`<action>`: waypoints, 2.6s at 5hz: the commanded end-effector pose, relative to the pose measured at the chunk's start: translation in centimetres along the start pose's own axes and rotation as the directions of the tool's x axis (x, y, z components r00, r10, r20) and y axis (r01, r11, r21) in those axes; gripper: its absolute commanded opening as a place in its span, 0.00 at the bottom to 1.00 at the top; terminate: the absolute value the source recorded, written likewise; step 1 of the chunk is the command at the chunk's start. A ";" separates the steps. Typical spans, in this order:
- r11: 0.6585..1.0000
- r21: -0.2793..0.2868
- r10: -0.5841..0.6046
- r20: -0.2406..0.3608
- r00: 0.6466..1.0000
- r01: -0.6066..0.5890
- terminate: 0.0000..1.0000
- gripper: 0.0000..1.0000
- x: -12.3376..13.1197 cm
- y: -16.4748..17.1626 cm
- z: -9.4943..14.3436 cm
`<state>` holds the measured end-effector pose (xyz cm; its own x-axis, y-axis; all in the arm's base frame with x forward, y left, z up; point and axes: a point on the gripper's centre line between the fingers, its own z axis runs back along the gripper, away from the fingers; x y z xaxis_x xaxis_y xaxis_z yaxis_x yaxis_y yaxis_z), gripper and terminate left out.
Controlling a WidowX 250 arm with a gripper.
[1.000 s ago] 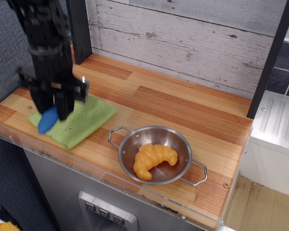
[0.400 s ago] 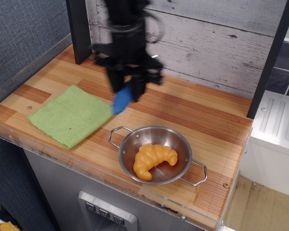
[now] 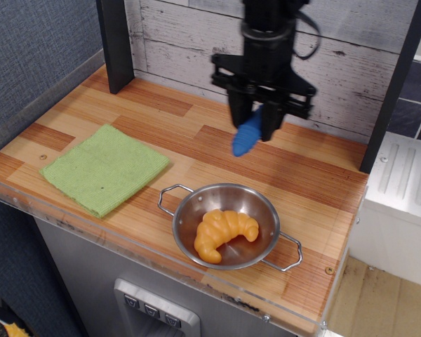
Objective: PICK UP THE SPOON AND PUT NEAR TH VISSEL
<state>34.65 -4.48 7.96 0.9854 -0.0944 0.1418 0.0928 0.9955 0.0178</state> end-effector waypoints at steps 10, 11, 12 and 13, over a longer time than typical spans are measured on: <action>0.999 -0.011 0.032 -0.032 0.999 -0.032 0.00 1.00 -4.4 8.4 9.3; 0.996 -0.022 0.081 -0.096 0.992 -0.083 0.00 1.00 -6.6 12.2 8.5; 0.993 -0.028 0.114 -0.119 0.986 -0.118 0.00 1.00 -8.0 14.4 7.9; 0.991 -0.026 0.128 -0.116 0.985 -0.131 0.00 1.00 -8.6 15.5 7.6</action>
<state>27.09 11.76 13.31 0.9994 0.0334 0.0074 -0.0331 0.9988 -0.0370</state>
